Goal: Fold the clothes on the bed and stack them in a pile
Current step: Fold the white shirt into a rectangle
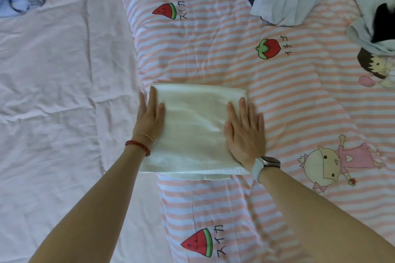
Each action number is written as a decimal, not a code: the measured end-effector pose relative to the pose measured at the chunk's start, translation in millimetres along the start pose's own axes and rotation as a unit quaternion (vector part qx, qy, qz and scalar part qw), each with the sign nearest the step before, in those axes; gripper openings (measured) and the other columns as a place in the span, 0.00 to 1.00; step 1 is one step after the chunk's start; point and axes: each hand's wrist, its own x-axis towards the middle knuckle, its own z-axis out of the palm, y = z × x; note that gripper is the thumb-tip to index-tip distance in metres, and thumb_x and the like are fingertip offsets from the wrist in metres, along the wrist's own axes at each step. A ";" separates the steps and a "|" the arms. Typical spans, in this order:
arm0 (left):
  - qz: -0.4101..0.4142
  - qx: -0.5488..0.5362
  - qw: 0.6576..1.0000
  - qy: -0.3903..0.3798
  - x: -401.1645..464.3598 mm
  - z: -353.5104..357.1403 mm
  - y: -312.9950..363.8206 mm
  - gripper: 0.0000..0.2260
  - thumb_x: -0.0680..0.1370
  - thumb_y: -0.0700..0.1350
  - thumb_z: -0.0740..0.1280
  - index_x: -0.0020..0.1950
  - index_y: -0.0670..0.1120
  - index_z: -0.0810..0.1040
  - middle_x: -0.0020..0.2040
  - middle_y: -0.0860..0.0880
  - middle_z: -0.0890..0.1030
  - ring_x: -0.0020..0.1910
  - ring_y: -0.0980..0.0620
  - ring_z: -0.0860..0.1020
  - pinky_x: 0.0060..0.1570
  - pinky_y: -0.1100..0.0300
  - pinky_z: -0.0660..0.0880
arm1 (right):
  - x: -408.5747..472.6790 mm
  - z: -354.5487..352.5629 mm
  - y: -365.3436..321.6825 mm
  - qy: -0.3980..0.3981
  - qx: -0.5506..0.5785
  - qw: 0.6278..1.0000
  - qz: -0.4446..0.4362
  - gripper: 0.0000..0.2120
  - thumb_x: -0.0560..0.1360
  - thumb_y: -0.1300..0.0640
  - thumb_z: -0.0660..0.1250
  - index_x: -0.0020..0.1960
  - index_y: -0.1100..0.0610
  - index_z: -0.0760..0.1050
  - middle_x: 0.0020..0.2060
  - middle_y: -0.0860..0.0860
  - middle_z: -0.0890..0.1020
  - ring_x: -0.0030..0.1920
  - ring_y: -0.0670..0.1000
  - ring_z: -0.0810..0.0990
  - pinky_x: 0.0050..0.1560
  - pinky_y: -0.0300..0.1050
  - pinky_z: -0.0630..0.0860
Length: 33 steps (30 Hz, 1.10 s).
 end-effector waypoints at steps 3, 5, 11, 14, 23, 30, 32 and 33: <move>0.000 -0.136 0.991 0.007 -12.8 -5.8 -6.8 0.24 0.81 0.47 0.55 0.76 0.51 0.52 0.74 0.45 0.61 0.72 0.48 0.62 0.71 0.51 0.59 | -19.6 -7.2 -0.1 0.020 0.079 0.997 0.015 0.25 0.81 0.52 0.51 0.76 0.55 0.50 0.76 0.57 0.51 0.75 0.57 0.50 0.74 0.52 0.47; -0.041 -0.181 0.982 0.045 -23.4 -5.6 -9.5 0.23 0.81 0.47 0.58 0.75 0.51 0.57 0.69 0.44 0.68 0.67 0.47 0.68 0.68 0.51 0.64 | -28.1 -12.6 -5.4 0.064 0.186 0.978 0.062 0.24 0.80 0.56 0.56 0.74 0.61 0.58 0.71 0.61 0.64 0.70 0.59 0.62 0.71 0.52 0.59; -0.146 -0.161 0.973 0.080 -38.4 -3.6 -9.6 0.16 0.79 0.54 0.58 0.57 0.44 0.75 0.50 0.47 0.78 0.52 0.44 0.75 0.48 0.54 0.72 | -26.9 -22.6 -22.2 0.059 0.420 0.879 0.220 0.13 0.79 0.51 0.58 0.57 0.58 0.72 0.45 0.48 0.78 0.47 0.54 0.78 0.39 0.41 0.69; -0.135 -0.166 0.973 0.085 -36.2 -8.4 -3.4 0.15 0.80 0.52 0.57 0.37 0.45 0.66 0.33 0.51 0.70 0.37 0.46 0.69 0.32 0.57 0.64 | -18.8 -28.7 -26.5 0.031 0.514 0.821 0.246 0.12 0.77 0.49 0.61 0.57 0.55 0.70 0.42 0.44 0.77 0.41 0.46 0.77 0.37 0.40 0.71; -0.104 -0.220 0.944 0.221 -116.9 -29.3 21.5 0.06 0.79 0.47 0.60 0.47 0.46 0.72 0.35 0.56 0.74 0.35 0.60 0.71 0.31 0.67 0.66 | -64.6 -62.9 -28.6 0.051 0.517 0.842 0.143 0.09 0.78 0.56 0.61 0.57 0.56 0.72 0.48 0.52 0.79 0.47 0.53 0.78 0.48 0.49 0.76; -0.164 -0.264 0.895 0.320 -276.5 -41.6 1.9 0.05 0.79 0.45 0.62 0.43 0.49 0.73 0.35 0.57 0.75 0.36 0.57 0.73 0.31 0.74 0.67 | -173.1 -85.1 -31.9 -0.023 0.498 0.865 0.050 0.07 0.77 0.56 0.63 0.55 0.53 0.73 0.47 0.50 0.80 0.46 0.51 0.80 0.44 0.48 0.77; -0.193 -0.258 0.884 0.338 -316.7 -44.2 -9.8 0.06 0.79 0.45 0.62 0.43 0.48 0.73 0.35 0.57 0.75 0.36 0.55 0.72 0.31 0.74 0.66 | -200.3 -88.9 -40.8 -0.056 0.493 0.868 0.024 0.04 0.77 0.57 0.63 0.51 0.50 0.72 0.46 0.48 0.80 0.44 0.50 0.80 0.41 0.46 0.77; -0.209 -0.257 0.878 0.346 -336.5 -45.3 -16.8 0.07 0.79 0.46 0.62 0.42 0.48 0.73 0.34 0.56 0.75 0.35 0.54 0.72 0.32 0.73 0.66 | -213.3 -89.3 -46.1 -0.077 0.488 0.870 0.014 0.04 0.77 0.57 0.63 0.51 0.50 0.72 0.45 0.49 0.80 0.44 0.51 0.80 0.41 0.49 0.77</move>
